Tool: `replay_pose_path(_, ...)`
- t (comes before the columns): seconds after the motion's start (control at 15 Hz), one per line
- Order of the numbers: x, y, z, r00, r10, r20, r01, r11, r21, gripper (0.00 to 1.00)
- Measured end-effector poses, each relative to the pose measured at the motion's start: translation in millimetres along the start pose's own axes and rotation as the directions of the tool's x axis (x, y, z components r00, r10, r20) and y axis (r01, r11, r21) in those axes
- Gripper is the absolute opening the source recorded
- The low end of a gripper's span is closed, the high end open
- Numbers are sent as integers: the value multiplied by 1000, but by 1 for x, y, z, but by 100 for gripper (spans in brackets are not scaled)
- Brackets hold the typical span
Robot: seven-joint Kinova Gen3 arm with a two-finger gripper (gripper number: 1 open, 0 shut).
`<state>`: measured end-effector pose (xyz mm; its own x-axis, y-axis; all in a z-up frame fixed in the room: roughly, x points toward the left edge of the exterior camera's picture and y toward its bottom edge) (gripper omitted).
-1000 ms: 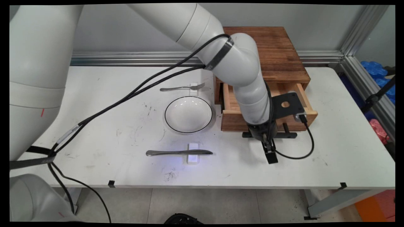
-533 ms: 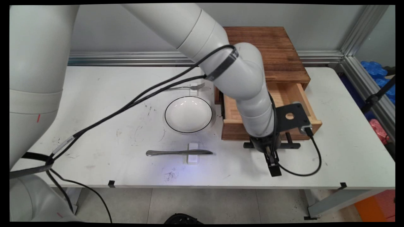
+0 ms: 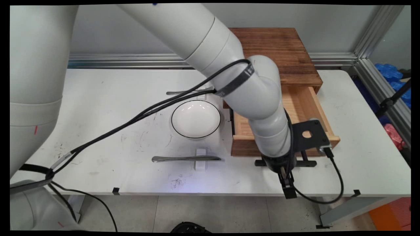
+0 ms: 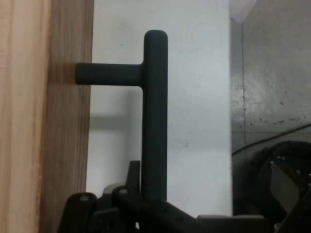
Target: Open the drawer
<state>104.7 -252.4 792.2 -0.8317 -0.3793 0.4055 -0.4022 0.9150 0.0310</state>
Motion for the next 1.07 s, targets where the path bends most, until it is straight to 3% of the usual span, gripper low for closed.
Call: replay_pose_path(1.07, -4, 46, -4, 1000, 21, 21, -21, 999, -38, 100)
